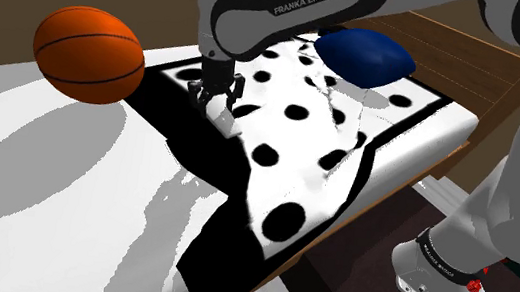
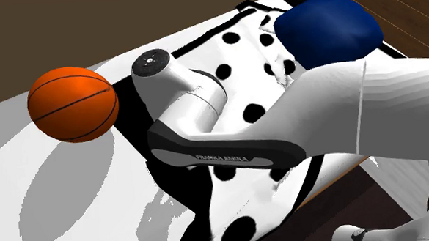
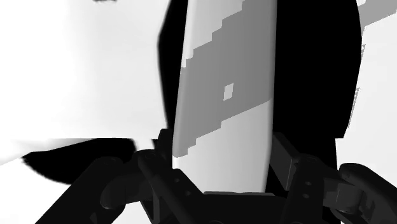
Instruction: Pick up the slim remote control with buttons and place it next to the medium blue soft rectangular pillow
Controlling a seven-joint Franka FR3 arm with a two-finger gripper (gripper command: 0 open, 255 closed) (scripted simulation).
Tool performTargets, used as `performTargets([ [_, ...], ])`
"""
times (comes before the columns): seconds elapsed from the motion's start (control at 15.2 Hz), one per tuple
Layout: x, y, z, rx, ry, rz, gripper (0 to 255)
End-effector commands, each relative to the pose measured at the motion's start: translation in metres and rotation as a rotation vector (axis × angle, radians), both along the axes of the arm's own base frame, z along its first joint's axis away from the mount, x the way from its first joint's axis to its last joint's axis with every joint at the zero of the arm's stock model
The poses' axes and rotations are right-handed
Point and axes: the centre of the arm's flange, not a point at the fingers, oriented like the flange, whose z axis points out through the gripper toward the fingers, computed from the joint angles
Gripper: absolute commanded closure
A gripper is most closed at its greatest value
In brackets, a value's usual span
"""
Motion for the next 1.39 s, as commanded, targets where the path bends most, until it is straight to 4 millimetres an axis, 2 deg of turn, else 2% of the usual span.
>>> performTargets([
  [0.0, 0.001, 0.0, 0.01, 0.0, 0.0, 0.0, 255],
  [1.32, 0.001, 0.0, 0.116, 0.0, 0.0, 0.0, 255],
])
